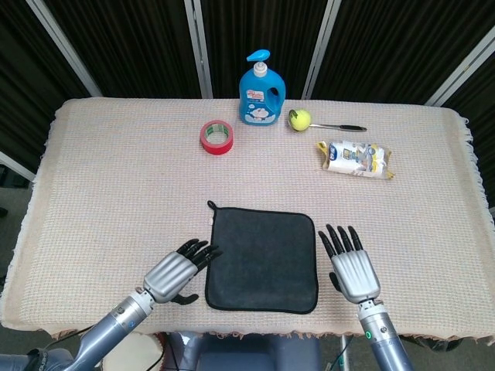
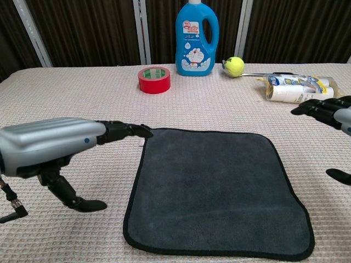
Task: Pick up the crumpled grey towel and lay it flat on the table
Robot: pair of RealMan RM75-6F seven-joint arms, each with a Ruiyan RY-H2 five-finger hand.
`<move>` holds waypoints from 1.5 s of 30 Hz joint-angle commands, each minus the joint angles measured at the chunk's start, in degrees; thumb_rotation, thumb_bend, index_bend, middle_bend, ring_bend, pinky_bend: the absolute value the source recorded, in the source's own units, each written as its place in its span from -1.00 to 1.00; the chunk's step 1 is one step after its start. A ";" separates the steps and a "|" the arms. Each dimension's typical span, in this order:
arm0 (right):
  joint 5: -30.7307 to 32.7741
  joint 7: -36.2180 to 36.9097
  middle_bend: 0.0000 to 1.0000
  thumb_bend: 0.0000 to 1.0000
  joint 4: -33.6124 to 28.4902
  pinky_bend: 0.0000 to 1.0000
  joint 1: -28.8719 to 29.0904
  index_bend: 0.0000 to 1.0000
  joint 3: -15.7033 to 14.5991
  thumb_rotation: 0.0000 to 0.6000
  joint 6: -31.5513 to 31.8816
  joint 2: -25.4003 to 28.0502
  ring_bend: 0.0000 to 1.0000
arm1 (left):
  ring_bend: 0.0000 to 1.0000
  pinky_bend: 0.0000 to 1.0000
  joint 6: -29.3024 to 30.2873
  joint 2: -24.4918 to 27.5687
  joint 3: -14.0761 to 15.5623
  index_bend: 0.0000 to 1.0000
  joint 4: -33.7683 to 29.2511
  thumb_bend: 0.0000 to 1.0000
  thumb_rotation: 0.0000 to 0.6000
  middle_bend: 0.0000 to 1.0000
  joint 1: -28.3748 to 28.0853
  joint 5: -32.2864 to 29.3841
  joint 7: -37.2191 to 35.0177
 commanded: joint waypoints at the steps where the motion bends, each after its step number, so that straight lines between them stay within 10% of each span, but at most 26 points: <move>1: -1.80 2.52 -1.00 -0.26 0.14 -1.00 -0.05 -1.00 -0.70 1.00 -0.77 0.96 -1.00 | -1.00 -0.88 6.32 2.26 0.33 -1.00 -1.67 -0.69 1.00 -0.93 3.83 1.82 -3.03; 24: -20.61 24.08 -1.00 -0.12 3.89 -1.00 4.59 -1.00 -7.48 1.00 -11.40 7.09 -1.00 | -1.00 -0.94 24.11 15.73 3.65 -1.00 2.12 -0.94 1.00 -1.00 16.49 11.49 -16.35; 45: -19.67 14.85 -1.00 0.05 5.03 -1.00 4.31 -0.87 -10.14 1.00 -18.69 4.09 -1.00 | -1.00 -0.94 22.41 16.04 1.99 -1.00 1.80 -0.94 1.00 -1.00 17.37 12.55 -18.22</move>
